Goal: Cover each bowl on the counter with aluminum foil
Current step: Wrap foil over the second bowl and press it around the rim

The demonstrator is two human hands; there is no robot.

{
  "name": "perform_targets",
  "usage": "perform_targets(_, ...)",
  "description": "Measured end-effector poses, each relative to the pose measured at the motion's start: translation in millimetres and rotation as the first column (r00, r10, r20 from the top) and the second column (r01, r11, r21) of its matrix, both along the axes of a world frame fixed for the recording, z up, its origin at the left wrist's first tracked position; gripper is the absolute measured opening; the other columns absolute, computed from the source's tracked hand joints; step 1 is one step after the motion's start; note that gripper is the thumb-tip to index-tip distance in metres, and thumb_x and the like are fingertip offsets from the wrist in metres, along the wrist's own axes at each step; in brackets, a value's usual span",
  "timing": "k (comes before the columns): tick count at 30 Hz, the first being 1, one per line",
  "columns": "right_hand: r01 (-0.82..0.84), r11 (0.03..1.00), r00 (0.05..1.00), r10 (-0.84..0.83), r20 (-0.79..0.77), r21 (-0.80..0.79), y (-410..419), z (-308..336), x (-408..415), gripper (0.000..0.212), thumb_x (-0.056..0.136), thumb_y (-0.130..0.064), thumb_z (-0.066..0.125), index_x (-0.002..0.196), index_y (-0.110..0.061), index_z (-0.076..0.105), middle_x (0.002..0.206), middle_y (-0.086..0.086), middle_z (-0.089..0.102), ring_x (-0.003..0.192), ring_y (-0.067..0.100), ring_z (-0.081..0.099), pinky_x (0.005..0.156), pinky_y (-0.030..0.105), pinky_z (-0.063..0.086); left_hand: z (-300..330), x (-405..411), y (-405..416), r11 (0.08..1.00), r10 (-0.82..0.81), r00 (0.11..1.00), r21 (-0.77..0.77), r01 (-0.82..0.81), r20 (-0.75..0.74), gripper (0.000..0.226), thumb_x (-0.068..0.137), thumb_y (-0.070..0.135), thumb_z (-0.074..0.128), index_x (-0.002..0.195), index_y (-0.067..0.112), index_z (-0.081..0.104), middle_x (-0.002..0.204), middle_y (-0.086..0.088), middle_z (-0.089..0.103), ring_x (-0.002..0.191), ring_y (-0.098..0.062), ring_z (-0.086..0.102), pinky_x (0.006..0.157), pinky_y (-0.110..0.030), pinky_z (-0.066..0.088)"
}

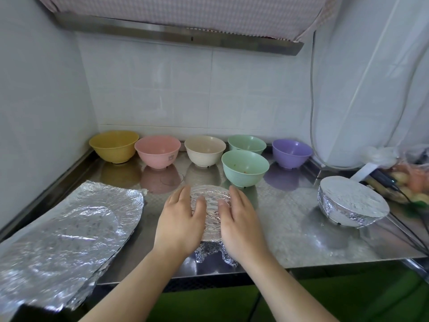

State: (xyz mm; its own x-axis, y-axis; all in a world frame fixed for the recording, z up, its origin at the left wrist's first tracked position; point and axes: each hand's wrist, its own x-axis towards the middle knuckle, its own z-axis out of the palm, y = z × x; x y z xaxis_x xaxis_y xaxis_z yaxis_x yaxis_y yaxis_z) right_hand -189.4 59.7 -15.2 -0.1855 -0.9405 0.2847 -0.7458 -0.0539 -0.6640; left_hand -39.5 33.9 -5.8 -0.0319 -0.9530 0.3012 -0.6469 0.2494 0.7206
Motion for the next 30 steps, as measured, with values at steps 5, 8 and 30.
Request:
perform_targets(5, -0.04, 0.997, 0.997, 0.044, -0.059, 0.06, 7.8, 11.8, -1.1, 0.052, 0.115, -0.032, 0.035, 0.161, -0.009, 0.037, 0.172, 0.006, 0.028, 0.159, 0.019, 0.019, 0.129, 0.033, 0.016, -1.0, 7.3, 18.2, 0.995, -0.067, 0.998, -0.074, 0.066, -0.008, 0.097, 0.091, 0.078, 0.041, 0.163, 0.014, 0.028, 0.166, -0.005, 0.035, 0.154, -0.017, 0.025, 0.121, -0.028, 0.023)
perform_targets(8, -0.053, 0.996, 0.994, 0.046, 0.096, 0.072, 11.0, 15.5, -2.3, 0.06, 0.113, -0.043, 0.035, 0.167, -0.017, 0.026, 0.175, -0.001, 0.022, 0.16, 0.01, 0.015, 0.13, 0.032, 0.014, -5.3, 15.3, 18.7, 0.987, -0.133, 0.99, -0.089, 0.137, 0.055, 0.123, 0.075, 0.093, 0.045, 0.164, 0.01, 0.023, 0.167, -0.008, 0.031, 0.155, -0.018, 0.023, 0.122, -0.026, 0.02)
perform_targets(30, 0.106, 0.986, 0.98, -0.08, 0.183, -0.133, 22.7, -12.7, 17.1, 0.084, 0.098, -0.066, 0.022, 0.169, -0.021, 0.019, 0.175, -0.006, 0.02, 0.159, 0.004, 0.016, 0.131, 0.033, 0.02, -15.6, 28.2, 14.6, 0.966, -0.218, 0.959, -0.097, 0.238, 0.181, 0.154, 0.054, 0.093, 0.069, 0.167, 0.012, 0.003, 0.174, -0.003, 0.015, 0.16, -0.016, 0.011, 0.128, -0.031, 0.02)
